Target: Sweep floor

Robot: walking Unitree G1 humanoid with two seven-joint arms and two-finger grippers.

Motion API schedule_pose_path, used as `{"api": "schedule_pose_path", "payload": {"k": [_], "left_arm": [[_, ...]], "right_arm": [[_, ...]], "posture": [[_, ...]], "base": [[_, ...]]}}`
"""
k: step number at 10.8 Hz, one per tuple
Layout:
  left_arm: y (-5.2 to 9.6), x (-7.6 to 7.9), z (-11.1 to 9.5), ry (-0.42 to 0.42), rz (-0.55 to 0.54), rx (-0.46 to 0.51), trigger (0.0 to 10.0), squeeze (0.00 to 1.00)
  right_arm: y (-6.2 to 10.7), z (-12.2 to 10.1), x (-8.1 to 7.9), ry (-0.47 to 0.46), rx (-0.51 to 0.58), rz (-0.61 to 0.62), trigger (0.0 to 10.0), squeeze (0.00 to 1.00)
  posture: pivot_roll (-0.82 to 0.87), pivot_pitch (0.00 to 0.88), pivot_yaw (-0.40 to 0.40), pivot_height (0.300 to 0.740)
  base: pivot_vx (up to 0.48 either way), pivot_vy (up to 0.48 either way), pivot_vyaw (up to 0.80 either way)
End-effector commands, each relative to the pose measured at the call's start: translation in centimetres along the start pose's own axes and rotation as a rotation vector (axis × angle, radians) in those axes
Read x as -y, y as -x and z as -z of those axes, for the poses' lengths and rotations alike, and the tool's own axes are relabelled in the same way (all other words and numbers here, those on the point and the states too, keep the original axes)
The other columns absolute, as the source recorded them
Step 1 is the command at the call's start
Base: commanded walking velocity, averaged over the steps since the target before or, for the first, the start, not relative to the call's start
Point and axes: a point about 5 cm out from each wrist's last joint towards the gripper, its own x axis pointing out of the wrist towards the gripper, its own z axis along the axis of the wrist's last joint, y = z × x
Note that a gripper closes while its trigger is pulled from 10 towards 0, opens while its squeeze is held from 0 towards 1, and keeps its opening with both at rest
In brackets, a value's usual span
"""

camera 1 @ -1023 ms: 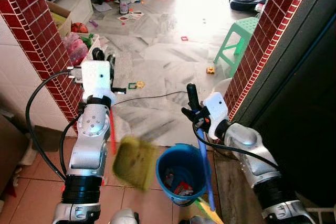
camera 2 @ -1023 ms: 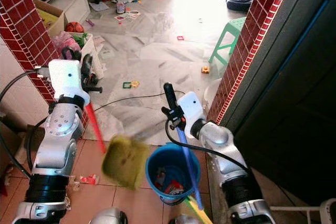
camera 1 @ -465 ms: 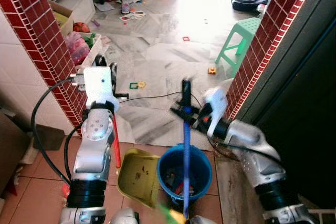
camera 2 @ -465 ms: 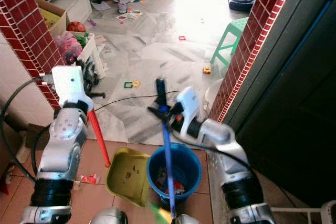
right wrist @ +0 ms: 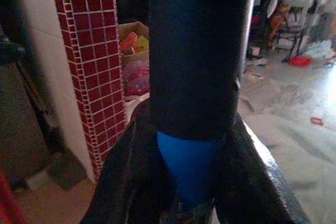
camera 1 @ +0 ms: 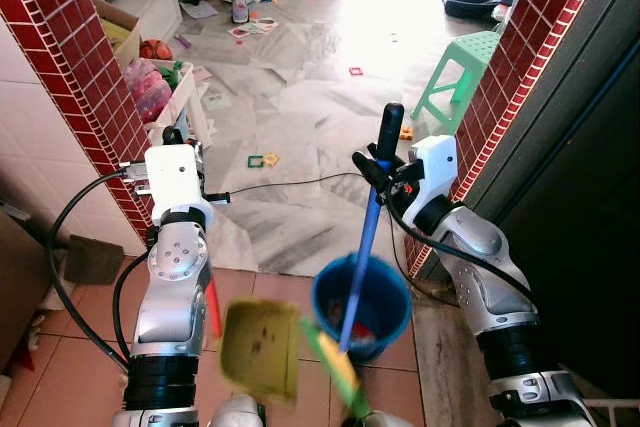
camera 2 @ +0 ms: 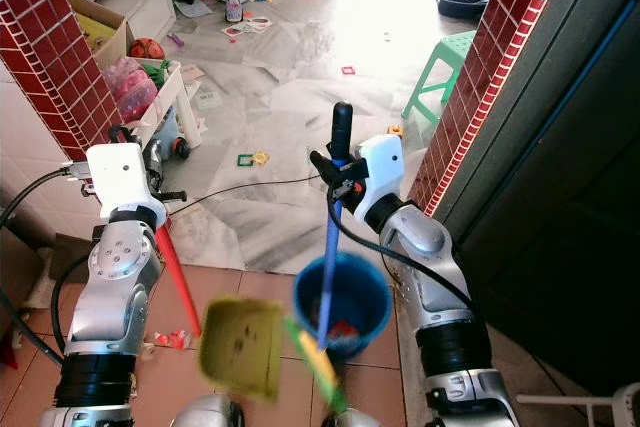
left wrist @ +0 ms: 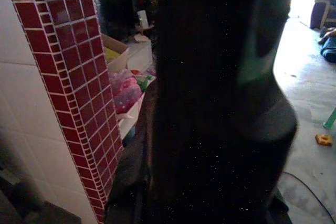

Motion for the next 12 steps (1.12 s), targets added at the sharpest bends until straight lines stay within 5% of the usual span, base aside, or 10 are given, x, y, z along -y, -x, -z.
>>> {"api": "schedule_pose_path", "payload": {"k": [1,3,5,6,9,12], "left_arm": [[-0.2,0.3,-1.5,0.009,-0.003,0.061,10.0,0.00],[-0.2,0.3,-1.6,0.018,-0.008,0.061,10.0,0.00],[-0.1,0.3,-1.3,0.034,-0.012,0.037,10.0,0.00],[0.3,0.3,-1.0,0.029,0.016,0.035,10.0,0.00],[0.9,0.9,-0.2,0.031,0.055,0.014,10.0,0.00],[1.0,1.6,-0.3,0.051,0.112,0.010,10.0,0.00]], "right_arm": [[-0.4,-1.5,0.5,0.086,0.051,0.010,10.0,0.00],[-0.5,-1.2,0.7,0.124,0.050,0.029,10.0,0.00],[-0.3,-0.6,-0.1,0.009,0.027,-0.007,10.0,0.00],[0.1,0.2,-0.6,-0.082,0.013,0.043,10.0,0.00],[0.6,1.5,-1.6,-0.091,0.005,0.237,10.0,0.00],[0.6,1.6,-1.0,-0.114,-0.010,0.329,10.0,0.00]], "posture": [[-0.01,0.016,-0.027,0.740],[-0.01,0.016,-0.027,0.740],[-0.01,0.015,-0.026,0.740],[-0.01,0.015,-0.023,0.740],[-0.01,0.016,-0.018,0.740],[-0.01,0.017,-0.014,0.740]], "base": [[0.000,0.000,0.00],[0.000,0.000,0.00],[0.000,0.000,0.00],[0.000,0.000,0.00],[0.000,0.000,0.00],[0.000,0.134,0.00]]}}
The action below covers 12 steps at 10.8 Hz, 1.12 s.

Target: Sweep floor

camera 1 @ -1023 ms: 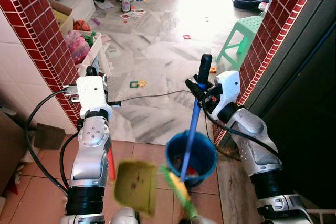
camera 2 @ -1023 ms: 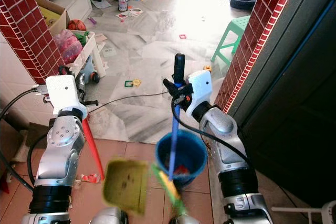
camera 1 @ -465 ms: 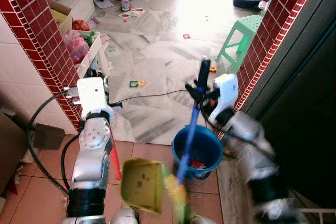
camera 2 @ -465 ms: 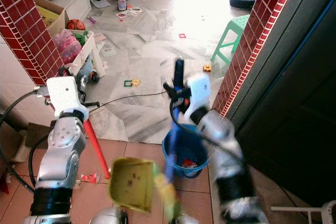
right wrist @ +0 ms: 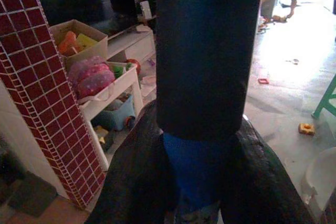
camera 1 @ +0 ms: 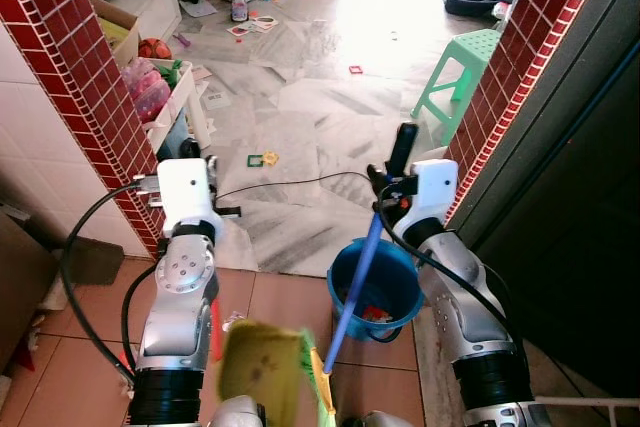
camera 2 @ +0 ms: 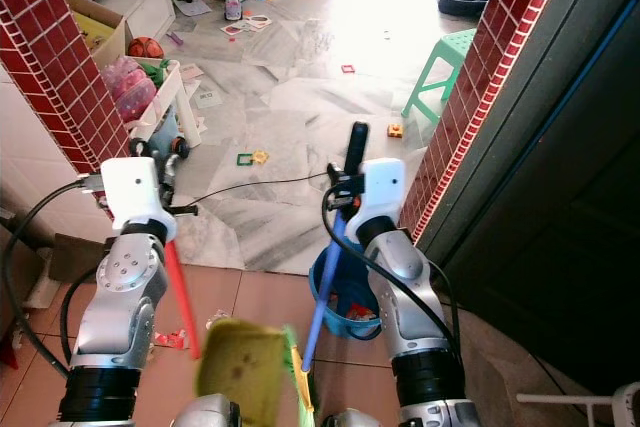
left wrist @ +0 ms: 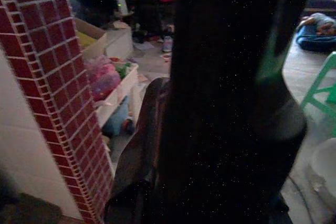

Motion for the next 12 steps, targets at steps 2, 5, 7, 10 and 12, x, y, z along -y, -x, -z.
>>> {"api": "schedule_pose_path", "payload": {"k": [2,5,7,10,12], "left_arm": [[-0.1,1.0,-1.5,0.013,0.046,0.062,10.0,0.00],[0.0,1.6,-1.8,0.025,0.085,0.066,10.0,0.00],[0.0,1.9,-1.8,0.025,0.098,0.065,10.0,0.00],[-0.1,2.1,-2.0,0.024,0.102,0.062,10.0,0.00],[-0.1,2.0,-2.5,0.019,0.104,0.102,10.0,0.00]], "right_arm": [[-0.4,-1.1,0.3,0.017,0.035,0.024,10.0,0.00],[-0.6,-1.5,0.4,0.050,0.055,0.056,10.0,0.00],[-0.8,-1.7,1.3,0.106,0.060,0.117,10.0,0.00],[-1.0,-2.1,2.0,0.166,0.071,0.176,10.0,0.00],[-1.1,-2.2,2.2,0.199,0.081,0.197,10.0,0.00]], "posture": [[-0.01,0.018,-0.014,0.740],[-0.01,0.017,-0.017,0.740],[-0.01,0.014,-0.019,0.740],[0.00,0.010,-0.020,0.740],[0.00,0.010,-0.020,0.740]], "base": [[0.000,0.480,0.00],[0.000,0.480,0.00],[0.000,0.480,0.00],[0.000,0.480,0.00],[0.000,0.240,0.00]]}}
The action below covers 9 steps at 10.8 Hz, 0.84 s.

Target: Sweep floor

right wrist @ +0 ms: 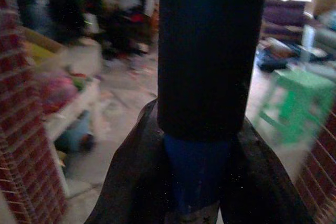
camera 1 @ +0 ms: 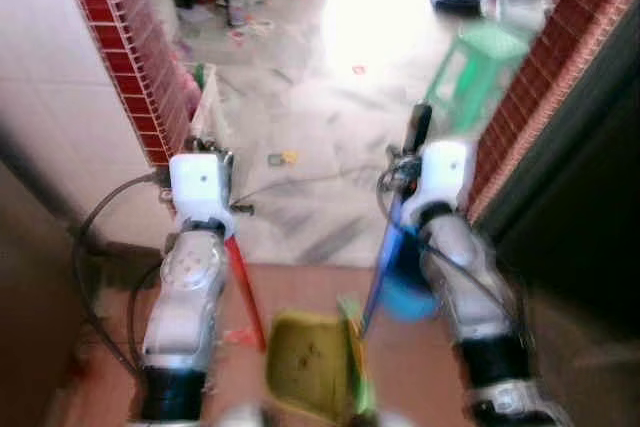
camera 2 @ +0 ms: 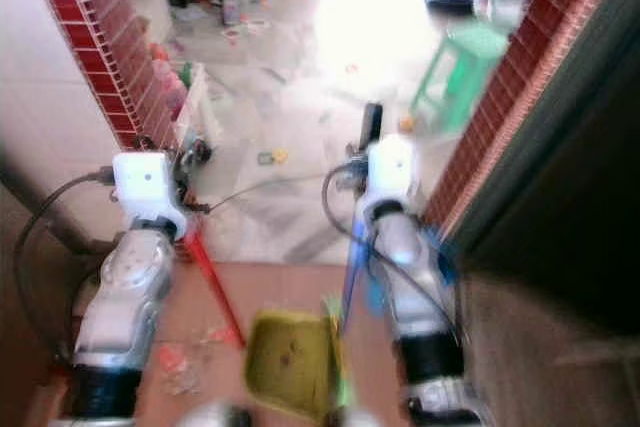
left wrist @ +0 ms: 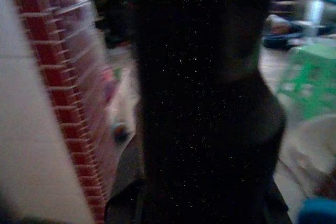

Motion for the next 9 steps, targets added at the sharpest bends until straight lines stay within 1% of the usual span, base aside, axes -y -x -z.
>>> {"api": "schedule_pose_path", "payload": {"k": [1,2,3,5,6,7,8,9], "left_arm": [[-0.2,-0.4,-2.0,-0.012,-0.010,0.092,10.0,0.00],[-0.3,-0.4,-2.2,-0.012,-0.018,0.100,10.0,0.00],[-0.4,-0.7,-2.5,-0.012,-0.063,0.122,10.0,0.00],[-0.5,-1.0,-2.5,-0.013,-0.089,0.125,10.0,0.00],[-0.5,-1.2,-2.3,-0.031,-0.125,0.132,10.0,0.00],[-0.9,-1.3,-1.8,-0.034,-0.153,0.129,10.0,0.00],[-1.4,-1.0,-1.8,-0.050,-0.160,0.153,10.0,0.00],[-2.2,-1.3,-1.8,-0.087,-0.240,0.167,10.0,0.00]], "right_arm": [[-0.4,-0.8,-0.2,0.039,0.037,-0.001,10.0,0.00],[-0.4,-0.8,-0.2,0.047,0.038,0.003,10.0,0.00],[-0.5,-0.8,-0.1,0.057,0.044,0.006,10.0,0.00],[-0.6,-1.0,0.0,0.072,0.057,0.004,10.0,0.00],[-0.5,-1.2,-0.2,0.076,0.080,-0.022,10.0,0.00],[-0.6,-1.6,-0.4,0.084,0.104,-0.062,10.0,0.00],[-0.8,-1.9,-0.6,0.078,0.124,-0.096,10.0,0.00],[-1.1,-2.8,-0.8,0.097,0.164,-0.159,10.0,0.00]], "posture": [[0.00,0.003,-0.020,0.740],[0.00,0.002,-0.020,0.740],[0.00,0.002,-0.020,0.740],[0.00,0.008,-0.022,0.740],[0.00,0.009,-0.021,0.740],[0.00,0.016,-0.025,0.740],[0.00,0.021,-0.025,0.740],[-0.01,0.035,-0.022,0.740]], "base": [[0.000,0.000,0.00],[0.000,0.000,0.00],[0.000,0.000,0.00],[0.000,0.000,0.00],[0.000,0.000,0.00],[0.000,0.000,0.00],[0.000,0.000,0.00],[0.000,0.000,0.00]]}}
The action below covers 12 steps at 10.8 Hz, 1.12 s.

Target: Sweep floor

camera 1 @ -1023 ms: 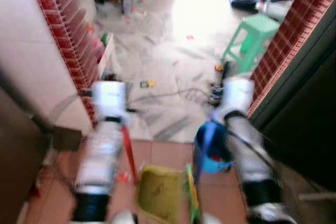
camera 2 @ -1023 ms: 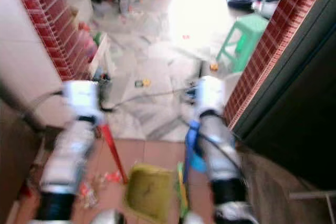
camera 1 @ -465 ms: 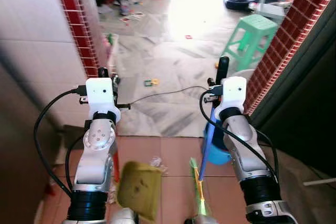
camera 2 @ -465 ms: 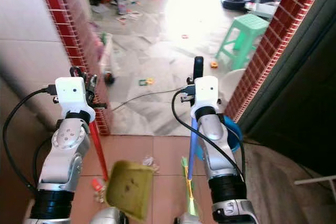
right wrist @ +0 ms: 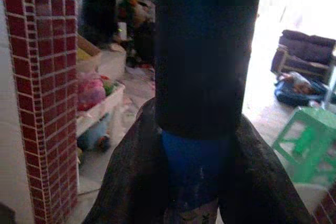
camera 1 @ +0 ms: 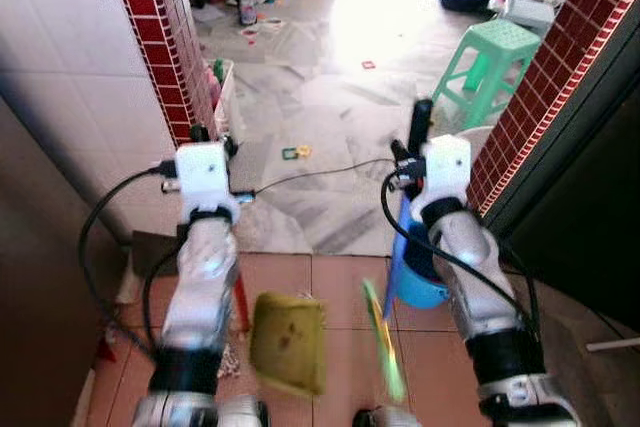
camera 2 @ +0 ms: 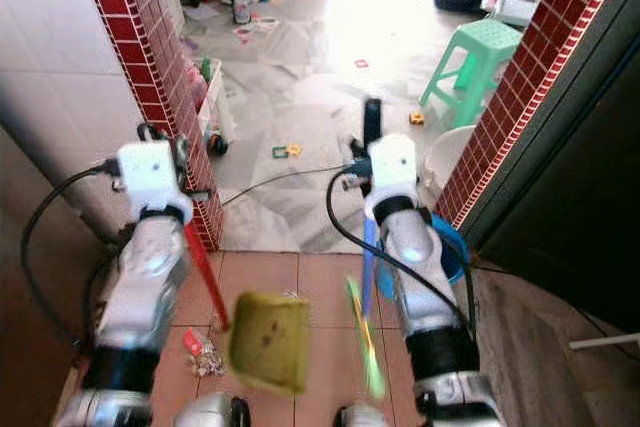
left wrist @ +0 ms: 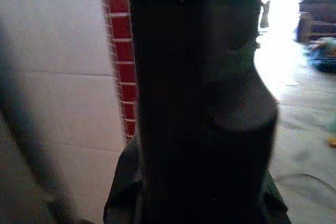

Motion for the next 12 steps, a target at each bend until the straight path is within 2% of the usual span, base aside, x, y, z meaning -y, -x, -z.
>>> {"api": "schedule_pose_path", "payload": {"k": [1,3,5,7,8,10,12], "left_arm": [[-0.9,-0.2,-1.6,-0.014,-0.047,0.112,10.0,0.00],[-1.8,0.3,-1.9,-0.083,-0.067,0.188,10.0,0.00],[-2.7,1.0,-1.3,-0.124,-0.053,0.205,10.0,0.00],[-2.9,1.5,0.1,-0.155,-0.043,0.184,10.0,0.00],[-2.8,2.6,0.9,-0.172,-0.004,0.168,10.0,0.00],[-2.2,4.2,2.6,-0.185,-0.007,0.109,10.0,0.00],[-1.0,4.4,4.0,-0.185,-0.160,0.039,10.0,0.00]], "right_arm": [[-0.6,-1.6,0.3,0.032,0.080,-0.027,10.0,0.00],[0.1,-1.6,0.7,0.042,0.081,-0.035,10.0,0.00],[1.4,-1.4,0.5,0.046,0.073,-0.043,10.0,0.00],[2.3,-1.3,0.1,0.029,0.062,-0.035,10.0,0.00],[2.7,-1.4,0.1,-0.005,0.061,-0.027,10.0,0.00],[2.7,-1.7,0.6,-0.037,0.055,-0.005,10.0,0.00],[2.4,-2.0,1.0,-0.017,0.052,0.003,10.0,0.00]], "posture": [[-0.02,0.053,-0.019,0.740],[-0.04,0.093,-0.012,0.740],[-0.06,0.131,-0.001,0.740],[-0.09,0.162,0.011,0.740],[-0.11,0.167,0.015,0.740],[-0.13,0.169,0.016,0.740],[-0.14,0.158,0.008,0.740]], "base": [[0.000,0.000,0.00],[0.000,0.000,0.00],[0.000,0.000,0.00],[0.000,0.000,0.00],[0.000,0.000,0.00],[0.000,0.000,0.00],[0.000,0.000,0.00]]}}
